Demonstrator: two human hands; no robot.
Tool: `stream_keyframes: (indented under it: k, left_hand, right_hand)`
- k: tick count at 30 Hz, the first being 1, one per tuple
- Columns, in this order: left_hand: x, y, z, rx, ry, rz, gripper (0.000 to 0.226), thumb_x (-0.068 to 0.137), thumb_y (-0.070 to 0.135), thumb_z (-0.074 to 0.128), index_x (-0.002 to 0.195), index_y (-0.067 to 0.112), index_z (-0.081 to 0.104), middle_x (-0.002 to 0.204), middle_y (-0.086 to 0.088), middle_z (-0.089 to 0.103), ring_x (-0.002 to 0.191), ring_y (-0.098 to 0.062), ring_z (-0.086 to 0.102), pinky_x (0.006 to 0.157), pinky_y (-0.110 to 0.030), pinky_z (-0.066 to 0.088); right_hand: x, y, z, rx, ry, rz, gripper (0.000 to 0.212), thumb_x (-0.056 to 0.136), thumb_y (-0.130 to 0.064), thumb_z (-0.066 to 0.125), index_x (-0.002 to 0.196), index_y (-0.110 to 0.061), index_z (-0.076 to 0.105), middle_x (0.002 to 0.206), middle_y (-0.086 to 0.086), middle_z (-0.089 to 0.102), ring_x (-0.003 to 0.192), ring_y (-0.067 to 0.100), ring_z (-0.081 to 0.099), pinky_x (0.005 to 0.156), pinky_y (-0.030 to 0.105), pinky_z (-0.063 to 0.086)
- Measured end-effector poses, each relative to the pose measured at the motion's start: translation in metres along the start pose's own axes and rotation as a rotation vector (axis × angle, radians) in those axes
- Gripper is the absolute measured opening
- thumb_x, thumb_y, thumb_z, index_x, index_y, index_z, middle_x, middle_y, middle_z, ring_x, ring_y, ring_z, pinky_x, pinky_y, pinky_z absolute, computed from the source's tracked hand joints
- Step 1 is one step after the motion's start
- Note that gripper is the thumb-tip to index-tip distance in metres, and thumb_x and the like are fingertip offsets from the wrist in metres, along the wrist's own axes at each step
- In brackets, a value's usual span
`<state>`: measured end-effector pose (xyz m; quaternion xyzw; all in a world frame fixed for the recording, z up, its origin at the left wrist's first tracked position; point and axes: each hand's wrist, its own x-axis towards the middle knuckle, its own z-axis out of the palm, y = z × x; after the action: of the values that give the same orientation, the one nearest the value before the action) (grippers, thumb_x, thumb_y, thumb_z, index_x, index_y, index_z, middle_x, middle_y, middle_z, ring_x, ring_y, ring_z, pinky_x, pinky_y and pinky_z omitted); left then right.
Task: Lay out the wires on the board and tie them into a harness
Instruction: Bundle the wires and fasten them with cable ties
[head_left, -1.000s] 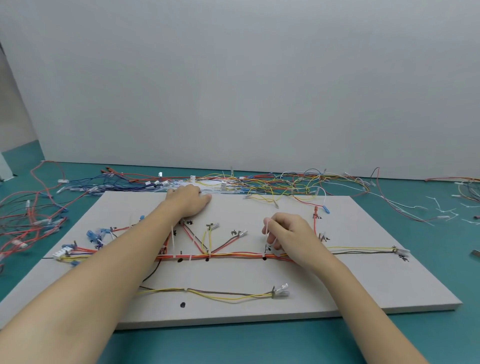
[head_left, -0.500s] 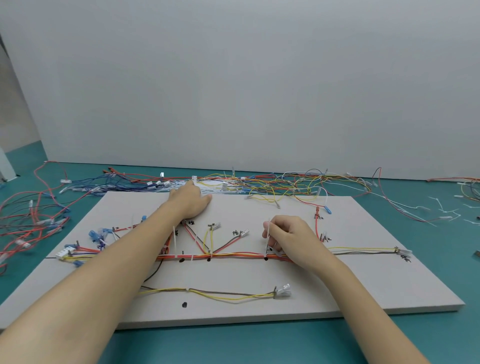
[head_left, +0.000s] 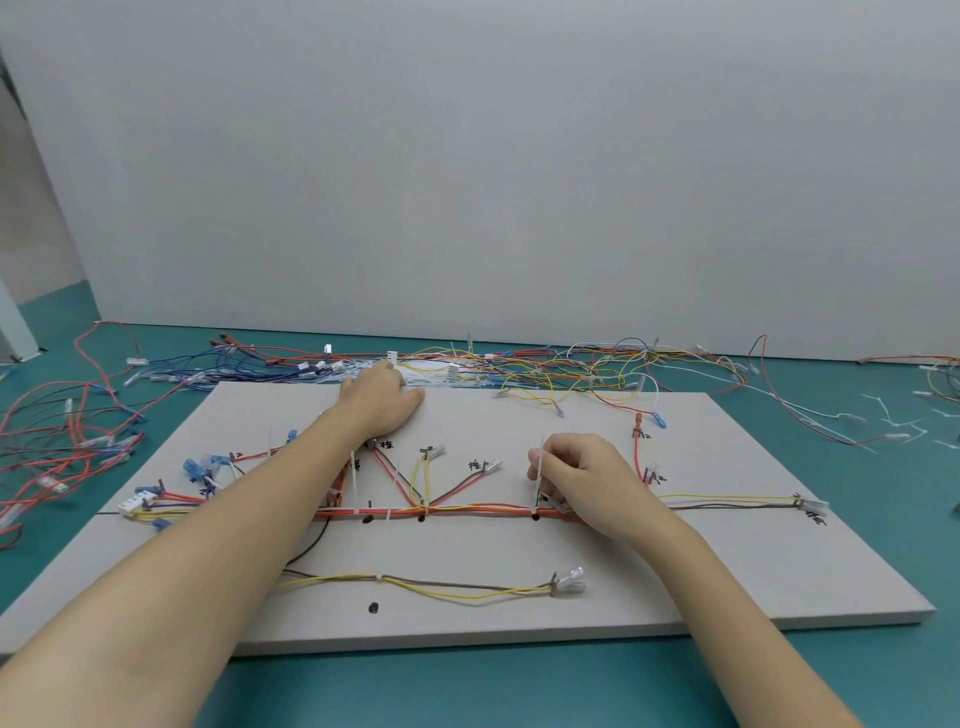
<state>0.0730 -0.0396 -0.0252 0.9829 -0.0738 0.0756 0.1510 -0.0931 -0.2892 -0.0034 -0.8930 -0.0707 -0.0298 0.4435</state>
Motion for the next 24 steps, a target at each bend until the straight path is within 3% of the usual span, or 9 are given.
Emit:
stream_keyframes:
  k: [3,7,11,16,19,21,24]
  left_hand:
    - [-0.0009,0.0002,-0.0002,0.019,-0.024,-0.034,0.042,0.093,0.051,0.040,0.093,0.014,0.060,0.106,-0.006,0.059,0.112,-0.030,0.052,0.096,-0.043,0.033]
    - [-0.0007,0.0008,-0.0018,0.039,-0.038,-0.036,0.048,0.093,0.052,0.037,0.097,0.010,0.061,0.110,-0.009,0.060,0.111,-0.031,0.053,0.100,-0.045,0.035]
    - [-0.0001,0.0024,-0.0025,0.079,-0.050,-0.030,0.054,0.095,0.050,0.035,0.098,0.006,0.064,0.123,-0.012,0.053,0.116,-0.031,0.050,0.101,-0.046,0.036]
    - [-0.0005,0.0018,-0.0032,0.009,-0.020,-0.006,0.047,0.095,0.046,0.039,0.097,0.005,0.063,0.128,-0.009,0.048,0.119,-0.028,0.047,0.098,-0.045,0.035]
    - [-0.0016,0.0017,-0.0046,-0.044,0.005,0.006,0.047,0.096,0.045,0.043,0.109,0.004,0.063,0.130,-0.008,0.048,0.121,-0.027,0.047,0.098,-0.044,0.036]
    - [-0.0009,0.0014,-0.0056,-0.069,0.012,0.001,0.044,0.095,0.043,0.046,0.101,0.003,0.064,0.122,-0.010,0.054,0.116,-0.030,0.050,0.094,-0.041,0.040]
    - [-0.0020,0.0002,-0.0063,-0.125,0.046,-0.007,0.038,0.090,0.038,0.053,0.065,0.009,0.047,0.082,-0.012,0.056,0.091,-0.033,0.055,0.075,-0.036,0.041]
  right_hand:
    - [0.0003,0.0004,-0.0002,-0.018,0.002,-0.006,0.031,0.098,-0.025,0.051,0.073,-0.013,0.064,0.063,0.000,0.062,0.050,0.007,0.052,0.055,0.026,0.045]
    - [0.0000,0.0005,-0.0002,-0.027,-0.001,-0.012,0.031,0.098,-0.025,0.051,0.071,-0.015,0.064,0.072,0.008,0.068,0.052,0.007,0.054,0.056,0.028,0.047]
    - [0.0005,0.0007,-0.0001,-0.032,-0.001,-0.011,0.032,0.098,-0.025,0.051,0.070,-0.015,0.064,0.067,0.006,0.066,0.050,0.006,0.052,0.055,0.026,0.045]
    - [-0.0004,0.0001,0.0003,-0.017,-0.002,-0.015,0.033,0.097,-0.023,0.051,0.066,-0.017,0.060,0.071,0.010,0.067,0.051,0.010,0.051,0.057,0.030,0.044]
    - [-0.0011,-0.0005,-0.0003,-0.017,-0.005,-0.019,0.034,0.097,-0.022,0.052,0.065,-0.017,0.060,0.073,0.012,0.067,0.052,0.012,0.050,0.058,0.031,0.044]
    - [-0.0013,-0.0012,-0.0007,-0.021,-0.006,-0.021,0.034,0.097,-0.022,0.052,0.065,-0.016,0.059,0.075,0.014,0.068,0.053,0.012,0.051,0.058,0.031,0.044]
    - [-0.0015,-0.0008,-0.0006,-0.031,-0.005,-0.019,0.035,0.097,-0.023,0.052,0.063,-0.019,0.058,0.077,0.014,0.069,0.052,0.011,0.051,0.058,0.031,0.045]
